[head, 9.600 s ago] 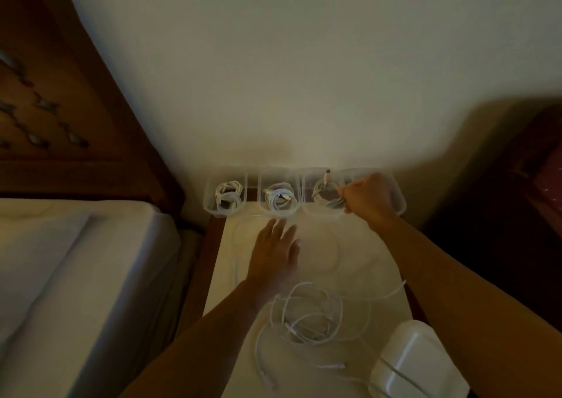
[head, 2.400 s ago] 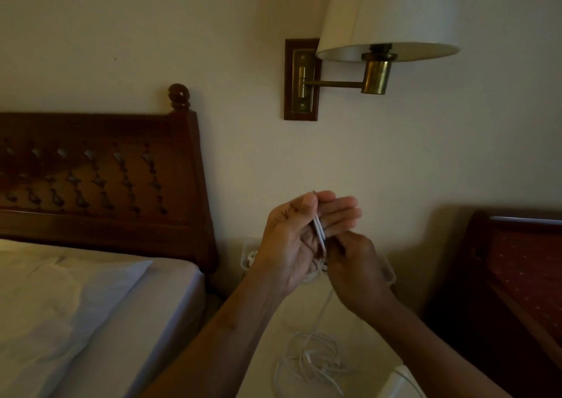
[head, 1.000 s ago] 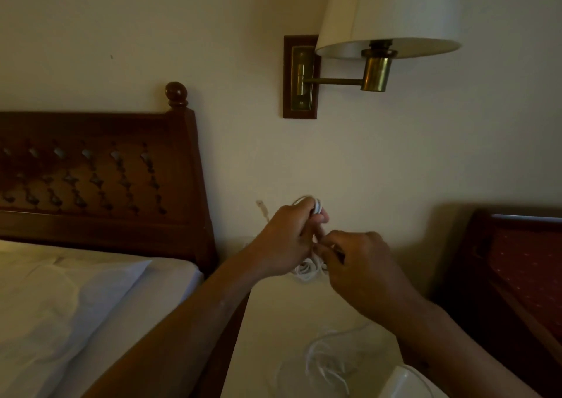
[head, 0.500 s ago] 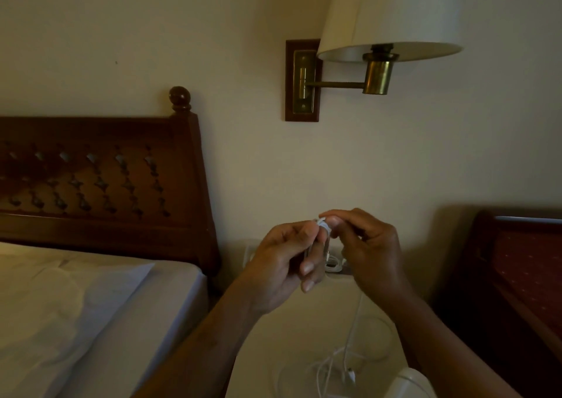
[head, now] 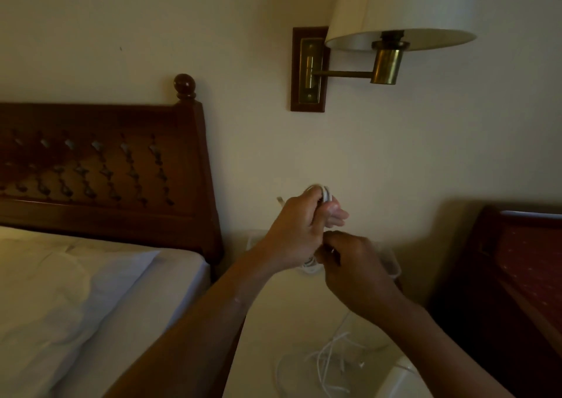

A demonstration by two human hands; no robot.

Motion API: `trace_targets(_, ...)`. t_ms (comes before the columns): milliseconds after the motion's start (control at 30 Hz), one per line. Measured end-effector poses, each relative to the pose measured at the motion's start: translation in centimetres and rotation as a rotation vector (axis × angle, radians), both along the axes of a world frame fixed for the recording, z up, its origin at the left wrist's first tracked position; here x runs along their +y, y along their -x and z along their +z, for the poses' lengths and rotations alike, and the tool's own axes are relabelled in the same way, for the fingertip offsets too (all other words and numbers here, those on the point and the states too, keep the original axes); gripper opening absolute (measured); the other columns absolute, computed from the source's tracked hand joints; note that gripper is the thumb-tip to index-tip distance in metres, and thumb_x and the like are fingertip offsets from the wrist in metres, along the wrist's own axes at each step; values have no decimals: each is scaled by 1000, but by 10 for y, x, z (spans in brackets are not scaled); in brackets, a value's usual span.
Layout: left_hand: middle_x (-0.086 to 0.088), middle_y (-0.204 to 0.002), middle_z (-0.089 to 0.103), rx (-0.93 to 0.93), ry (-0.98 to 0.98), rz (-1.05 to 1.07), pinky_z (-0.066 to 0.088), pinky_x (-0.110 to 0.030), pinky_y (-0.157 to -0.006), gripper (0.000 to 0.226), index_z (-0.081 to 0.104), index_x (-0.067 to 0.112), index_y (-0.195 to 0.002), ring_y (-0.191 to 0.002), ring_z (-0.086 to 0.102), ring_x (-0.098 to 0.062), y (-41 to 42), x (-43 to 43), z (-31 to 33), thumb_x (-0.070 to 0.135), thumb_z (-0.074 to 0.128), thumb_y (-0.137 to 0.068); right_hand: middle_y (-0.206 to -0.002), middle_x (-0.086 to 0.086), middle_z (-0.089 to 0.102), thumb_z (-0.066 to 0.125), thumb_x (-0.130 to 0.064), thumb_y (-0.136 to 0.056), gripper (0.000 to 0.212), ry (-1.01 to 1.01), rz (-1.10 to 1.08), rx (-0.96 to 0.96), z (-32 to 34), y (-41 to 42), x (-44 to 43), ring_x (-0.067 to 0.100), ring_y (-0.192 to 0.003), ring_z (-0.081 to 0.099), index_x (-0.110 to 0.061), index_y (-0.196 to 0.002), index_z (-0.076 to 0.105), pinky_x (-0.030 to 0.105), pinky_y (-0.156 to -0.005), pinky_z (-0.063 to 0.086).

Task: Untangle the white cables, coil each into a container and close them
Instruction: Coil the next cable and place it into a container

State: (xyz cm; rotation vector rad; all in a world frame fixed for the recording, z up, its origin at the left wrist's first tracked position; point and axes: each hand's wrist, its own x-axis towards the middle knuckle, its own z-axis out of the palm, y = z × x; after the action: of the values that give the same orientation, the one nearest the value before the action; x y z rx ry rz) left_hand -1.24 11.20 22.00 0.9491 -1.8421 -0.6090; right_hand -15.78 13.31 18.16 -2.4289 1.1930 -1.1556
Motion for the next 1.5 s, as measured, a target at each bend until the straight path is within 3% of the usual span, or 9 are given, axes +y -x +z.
trace_targets(200, 2, -77, 63, -447, -115, 88, 50, -35, -64, 16, 53, 10, -94, -79, 70, -23, -17, -18, -12, 8, 46, -107, -89, 9, 68, 68, 4, -91, 11, 210, -107, 117, 9, 18, -16, 23, -71, 65, -5, -93, 74, 34, -58, 55)
trace_targets(400, -5, -60, 36, 98, -446, -240, 29, -22, -48, 42, 62, -1, -95, -48, 30, -11, -22, -10, -28, 25, 34, -114, -92, 12, 64, 63, -4, -96, 8, 414, -89, 78, -1, 21, -41, 25, -70, 62, -2, -95, 70, 39, -53, 55)
trace_targets(567, 1, -61, 24, 515, -577, -355, 26, -20, -44, 32, 58, 7, -87, -46, 21, -9, -19, -3, -40, 19, 39, -111, -83, -4, 64, 54, -10, -103, 13, 54, -17, -376, -23, 2, -44, 9, -72, 59, -14, -95, 64, 20, -63, 46)
trace_targets(833, -2, -66, 67, 977, -474, -483, 55, -29, -60, 25, 56, 4, -95, -56, 65, -17, -9, 3, -42, 22, 42, -106, -73, 4, 57, 46, -5, -105, 21, -394, -10, -574, -71, -13, -30, 19, -63, 53, -9, -97, 66, 54, -66, 52)
trace_targets(967, -15, -107, 78, 426, -186, -171, 59, -36, -90, 25, 51, 2, -98, -97, 77, -25, -1, -1, -49, 19, 40, -112, -83, 1, 59, 47, -2, -104, 32, -372, 74, -444, -76, -15, -21, 9, -69, 55, -27, -106, 66, 40, -64, 61)
trace_targets(1033, -10, -107, 78, 47, 12, -1, 51, -13, -70, 24, 48, 5, -96, -89, 72, -10, -1, -9, -56, 21, 41, -113, -87, 5, 64, 48, 1, -103, 26, -405, 48, -401, -76, -13, -26, 16, -74, 60, -17, -105, 68, 44, -68, 60)
trace_targets(1200, -15, -82, 66, -799, 360, 141, 42, -37, -54, 21, 50, 5, -114, -69, 60, -26, -14, -35, -85, 25, 45, -110, -84, 0, 67, 45, -6, -105, 26, -385, -79, -369, -83, -6, -38, 22, -78, 62, -16, -99, 68, 47, -72, 57)
trace_targets(1367, -9, -90, 62, -770, 122, 183, 45, -39, -67, 8, 50, 13, -106, -80, 59, -23, -31, -48, -104, 21, 50, -107, -78, -12, 56, 45, -19, -107, 19, -366, -121, -219, -124, 6, -40, -4, -72, 53, -23, -95, 60, 13, -60, 37)
trace_targets(1500, -3, -75, 35, -728, -467, -11, 31, -36, -62, 43, 36, 18, -81, -63, 33, -20, -40, -40, -122, 51, 46, -106, -90, -9, 57, 48, -25, -106, 13, -317, -214, -51, -162, 17, -36, 7, -81, 52, -26, -96, 56, 31, -69, 45)
